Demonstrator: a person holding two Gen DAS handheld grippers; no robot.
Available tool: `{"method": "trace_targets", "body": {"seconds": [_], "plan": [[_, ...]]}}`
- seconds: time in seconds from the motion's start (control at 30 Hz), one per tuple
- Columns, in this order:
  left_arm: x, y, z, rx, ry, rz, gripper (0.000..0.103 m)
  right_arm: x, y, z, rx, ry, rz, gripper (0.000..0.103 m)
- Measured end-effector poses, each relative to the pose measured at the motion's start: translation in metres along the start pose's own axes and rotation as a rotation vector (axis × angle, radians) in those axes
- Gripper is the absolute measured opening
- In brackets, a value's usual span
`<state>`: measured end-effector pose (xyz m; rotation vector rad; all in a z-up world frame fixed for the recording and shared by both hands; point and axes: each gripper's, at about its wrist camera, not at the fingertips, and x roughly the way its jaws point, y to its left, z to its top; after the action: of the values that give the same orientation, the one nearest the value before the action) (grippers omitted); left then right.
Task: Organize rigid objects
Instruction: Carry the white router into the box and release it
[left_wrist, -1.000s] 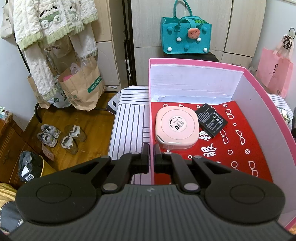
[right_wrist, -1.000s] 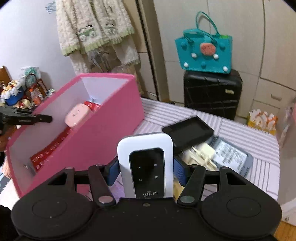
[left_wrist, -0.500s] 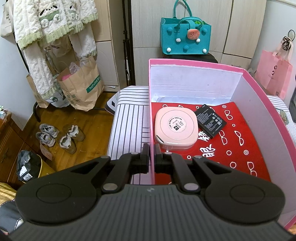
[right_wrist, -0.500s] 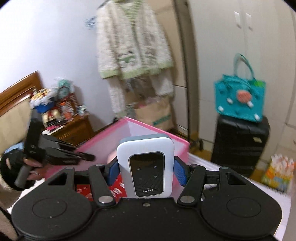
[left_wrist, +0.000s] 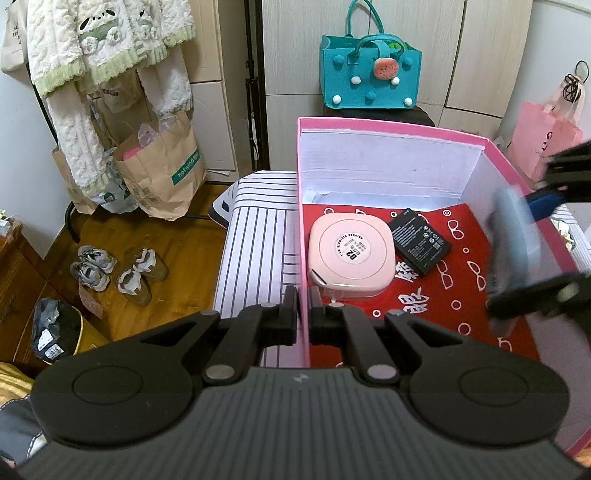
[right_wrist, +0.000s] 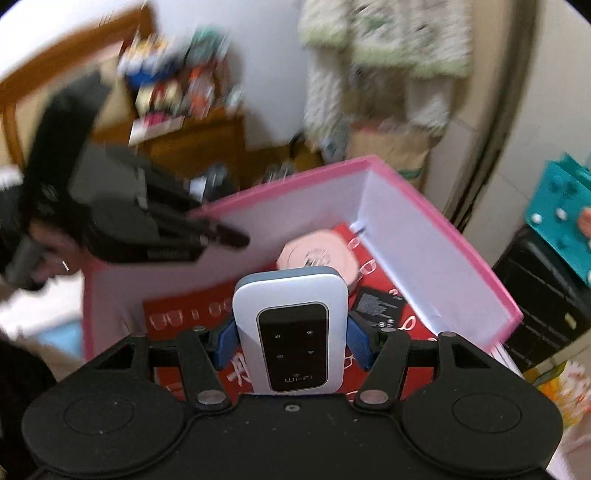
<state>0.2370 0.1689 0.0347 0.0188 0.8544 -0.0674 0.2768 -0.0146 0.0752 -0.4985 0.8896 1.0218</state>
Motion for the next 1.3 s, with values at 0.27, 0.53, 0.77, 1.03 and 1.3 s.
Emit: {"method": "trace_targets", "body": {"seconds": [0.27,0.53,0.77,1.03,1.3], "plan": [[0.000,0.002,0.000,-0.011,-0.001,-0.009,0.005,0.057,0.022,0.024,-0.218,0.203,0.040,0.065],[-0.001,0.000,-0.001,-0.003,-0.004,-0.001,0.005,0.092,0.042,0.039,-0.348,0.291,0.096,0.065],[-0.003,0.001,-0.003,-0.009,-0.005,-0.008,0.005,0.078,0.034,0.036,-0.257,0.221,0.059,0.065],[-0.005,0.005,-0.004,-0.019,-0.023,-0.021,0.005,-0.022,0.000,0.006,0.067,-0.097,-0.032,0.068],[-0.007,0.001,-0.003,0.005,-0.041,0.009,0.005,-0.076,-0.023,-0.066,0.304,-0.323,-0.204,0.073]]}}
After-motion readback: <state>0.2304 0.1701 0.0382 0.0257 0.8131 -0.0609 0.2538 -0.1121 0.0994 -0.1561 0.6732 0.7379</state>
